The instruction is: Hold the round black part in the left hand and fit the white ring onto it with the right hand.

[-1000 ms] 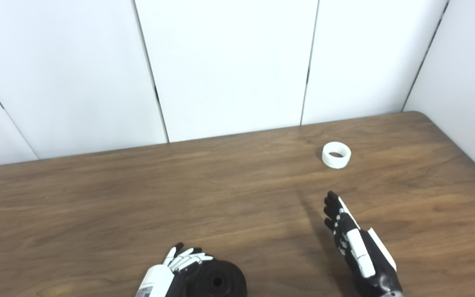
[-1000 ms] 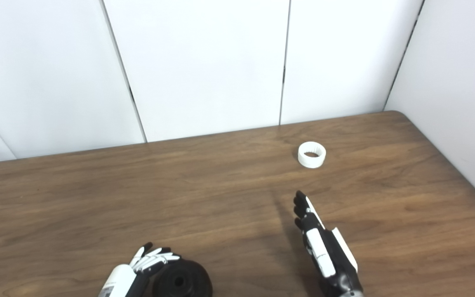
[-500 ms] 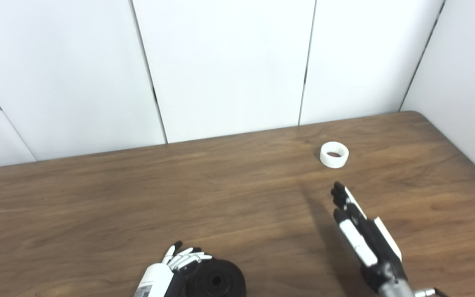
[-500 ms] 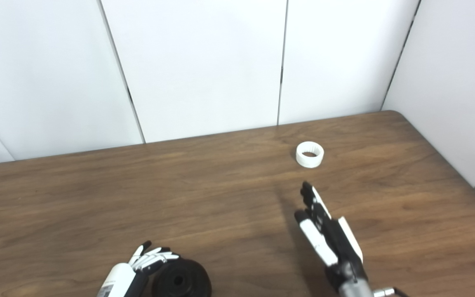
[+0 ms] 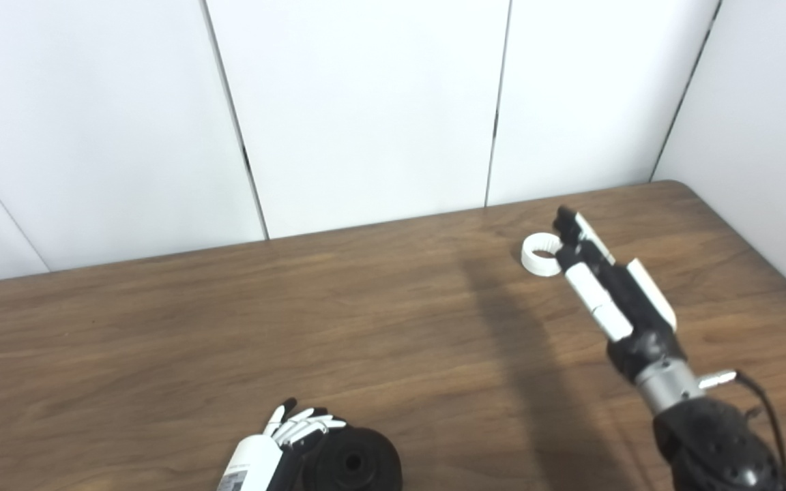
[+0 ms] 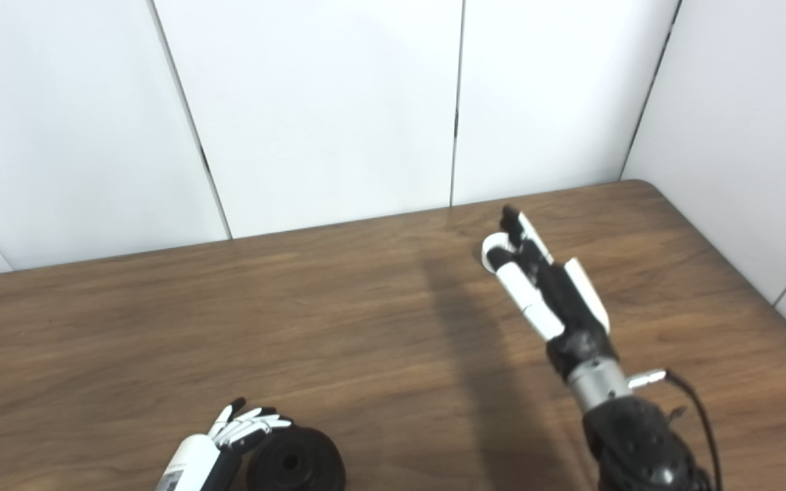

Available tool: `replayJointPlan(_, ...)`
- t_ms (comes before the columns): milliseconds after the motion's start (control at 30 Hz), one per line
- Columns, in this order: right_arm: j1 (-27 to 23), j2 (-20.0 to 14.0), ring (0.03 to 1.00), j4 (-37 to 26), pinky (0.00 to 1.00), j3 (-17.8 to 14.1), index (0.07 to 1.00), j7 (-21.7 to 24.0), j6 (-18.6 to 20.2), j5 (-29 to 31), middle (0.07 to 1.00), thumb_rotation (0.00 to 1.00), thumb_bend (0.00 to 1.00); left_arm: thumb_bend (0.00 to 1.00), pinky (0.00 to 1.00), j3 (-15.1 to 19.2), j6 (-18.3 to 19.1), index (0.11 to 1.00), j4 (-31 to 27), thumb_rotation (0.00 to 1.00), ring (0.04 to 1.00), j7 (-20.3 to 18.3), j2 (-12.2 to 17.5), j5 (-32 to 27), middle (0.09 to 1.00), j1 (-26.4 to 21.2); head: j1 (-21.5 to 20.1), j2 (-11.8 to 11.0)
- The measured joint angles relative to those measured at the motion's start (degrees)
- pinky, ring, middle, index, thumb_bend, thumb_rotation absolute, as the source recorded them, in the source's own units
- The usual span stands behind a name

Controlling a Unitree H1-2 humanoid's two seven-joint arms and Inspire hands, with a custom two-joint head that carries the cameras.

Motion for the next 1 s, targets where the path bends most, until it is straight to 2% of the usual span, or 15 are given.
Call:
replayJointPlan(100, -2.4, -2.0, 0.998, 0.4, 1.00, -0.3, 0.972, 0.9, 0.0, -0.7, 0.971, 0.77, 0.59, 0.52, 1.00, 0.0, 0.0, 0.484, 0.1, 0.05, 0.874, 0.0, 0.0, 0.0, 0.788, -0.1, 0.0, 0.1)
replayJointPlan(200, -4.8, -5.3, 0.967, 2.9, 0.98, -0.2, 0.952, 2.0, 0.0, -4.7, 0.951, 0.73, 0.60, 0.52, 1.00, 0.0, 0.0, 0.484, 0.2, 0.05, 0.870, 0.0, -0.1, 0.0, 0.785, -0.3, 0.0, 0.0)
replayJointPlan(267, -6.5, -8.0, 0.965, 4.5, 0.97, 0.2, 0.939, 2.8, 0.0, -7.8, 0.952, 0.65, 0.62, 0.52, 1.00, 0.0, 0.0, 0.484, 0.3, 0.05, 0.869, 0.1, -0.1, 0.0, 0.782, -0.3, -0.2, -0.2)
replayJointPlan(333, -8.1, -10.5, 0.946, 6.7, 0.92, 0.5, 0.917, 3.9, 0.0, -10.1, 0.951, 0.54, 0.66, 0.52, 1.00, 0.0, 0.0, 0.484, 0.3, 0.05, 0.869, 0.1, -0.1, 0.1, 0.781, -0.4, -0.3, -0.2)
replayJointPlan(400, -9.9, -12.3, 0.922, 9.1, 0.87, 0.5, 0.907, 4.9, 0.0, -11.7, 0.938, 0.49, 0.70, 0.52, 1.00, 0.0, 0.0, 0.484, 0.4, 0.05, 0.869, 0.2, -0.1, 0.1, 0.782, -0.4, -0.4, -0.2)
replayJointPlan(667, -15.6, -16.8, 0.987, 18.1, 0.92, 5.3, 0.926, 9.1, 0.0, -21.5, 0.960, 0.48, 0.79, 0.52, 1.00, 0.0, 0.0, 0.484, 0.5, 0.05, 0.868, 0.2, -0.4, 0.8, 0.779, -0.6, 0.0, -0.3)
replayJointPlan(733, -17.0, -18.1, 0.992, 20.4, 0.93, 7.1, 0.925, 11.1, 0.0, -24.1, 0.967, 0.46, 0.83, 0.52, 1.00, 0.0, 0.0, 0.484, 0.5, 0.05, 0.869, 0.2, -0.4, 0.8, 0.779, -0.5, 0.0, -0.2)
replayJointPlan(800, -18.3, -18.8, 0.999, 23.1, 0.98, 8.1, 0.920, 12.1, 0.0, -26.1, 0.972, 0.41, 0.87, 0.52, 1.00, 0.1, 0.0, 0.484, 0.5, 0.05, 0.870, 0.2, -0.4, 0.8, 0.779, -0.5, 0.0, -0.2)
replayJointPlan(1000, -23.3, -20.6, 1.000, 29.5, 1.00, 12.3, 0.922, 16.0, -0.1, -29.9, 0.979, 0.37, 0.92, 0.52, 1.00, 0.1, 0.0, 0.483, 0.5, 0.05, 0.867, 0.2, -0.5, 0.8, 0.777, -0.5, 0.0, -0.2)
